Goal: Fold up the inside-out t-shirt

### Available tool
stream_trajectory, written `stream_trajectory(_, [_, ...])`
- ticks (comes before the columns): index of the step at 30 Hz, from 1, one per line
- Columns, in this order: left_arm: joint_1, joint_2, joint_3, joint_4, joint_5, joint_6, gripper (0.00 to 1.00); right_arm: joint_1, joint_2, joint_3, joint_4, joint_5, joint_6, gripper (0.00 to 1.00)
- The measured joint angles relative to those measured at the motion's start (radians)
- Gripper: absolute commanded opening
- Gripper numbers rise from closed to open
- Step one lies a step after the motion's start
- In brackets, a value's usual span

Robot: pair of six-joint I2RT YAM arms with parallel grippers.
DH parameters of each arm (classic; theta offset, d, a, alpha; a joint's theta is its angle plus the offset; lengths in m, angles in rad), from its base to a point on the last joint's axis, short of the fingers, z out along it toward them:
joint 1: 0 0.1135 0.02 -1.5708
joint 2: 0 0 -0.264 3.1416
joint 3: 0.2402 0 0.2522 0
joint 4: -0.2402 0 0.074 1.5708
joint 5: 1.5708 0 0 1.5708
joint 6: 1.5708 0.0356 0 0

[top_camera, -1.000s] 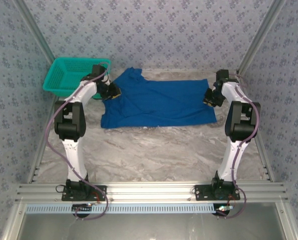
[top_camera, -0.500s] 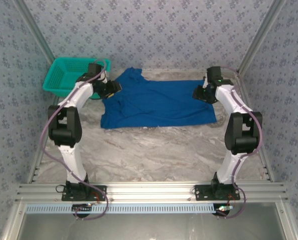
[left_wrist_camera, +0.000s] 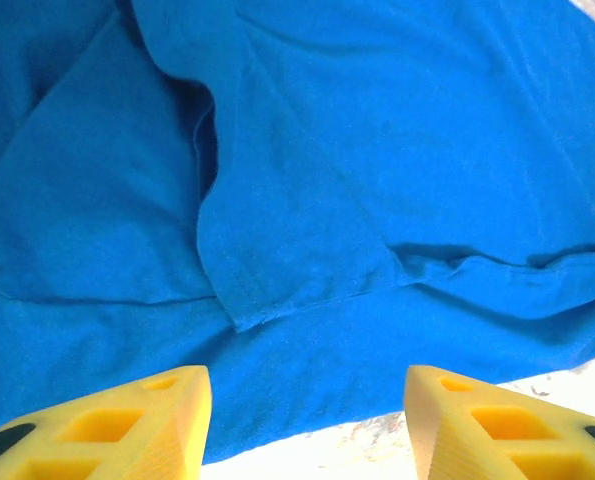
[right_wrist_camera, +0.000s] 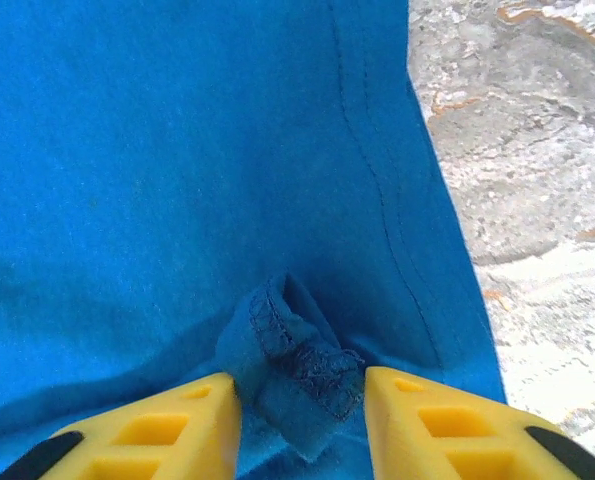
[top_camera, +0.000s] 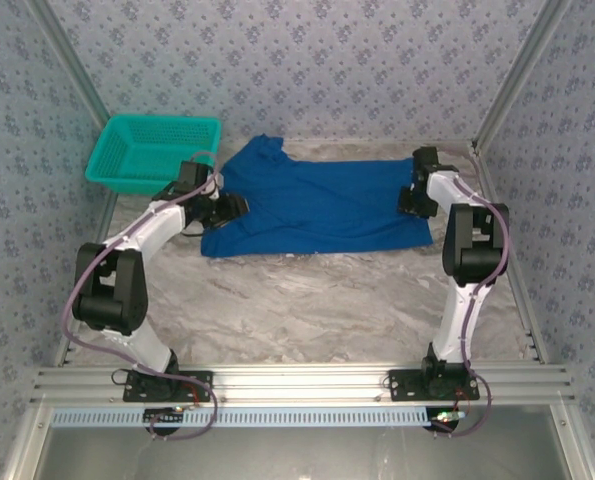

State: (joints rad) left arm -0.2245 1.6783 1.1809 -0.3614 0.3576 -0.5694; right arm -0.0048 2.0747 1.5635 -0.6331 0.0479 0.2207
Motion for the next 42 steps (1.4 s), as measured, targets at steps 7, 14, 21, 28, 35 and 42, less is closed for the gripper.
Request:
stream_trajectory(7, [-0.021, 0.051, -0.068, 0.049, -0.03, -0.006, 0.53, -0.001, 0.039, 0.079, -0.025, 0.019, -0.023, 0.19])
stream_trajectory(14, [-0.016, 0.12, -0.119, 0.059, -0.075, -0.003, 0.53, -0.044, 0.069, 0.151, -0.072, 0.035, -0.035, 0.08])
stream_trajectory(21, [-0.01, 0.123, -0.142, 0.105, -0.079, 0.005, 0.53, -0.082, 0.112, 0.204, -0.145, 0.051, -0.035, 0.17])
stream_trajectory(28, [0.009, 0.123, -0.15, 0.13, -0.078, 0.019, 0.53, -0.114, 0.144, 0.296, -0.183, 0.081, -0.039, 0.21])
stream_trajectory(35, [0.009, 0.123, -0.149, 0.13, -0.074, 0.027, 0.53, -0.123, 0.132, 0.3, -0.17, 0.072, -0.04, 0.27])
stream_trajectory(42, [0.01, 0.125, -0.141, 0.122, -0.066, 0.028, 0.54, -0.004, 0.007, 0.143, -0.116, 0.012, -0.08, 0.41])
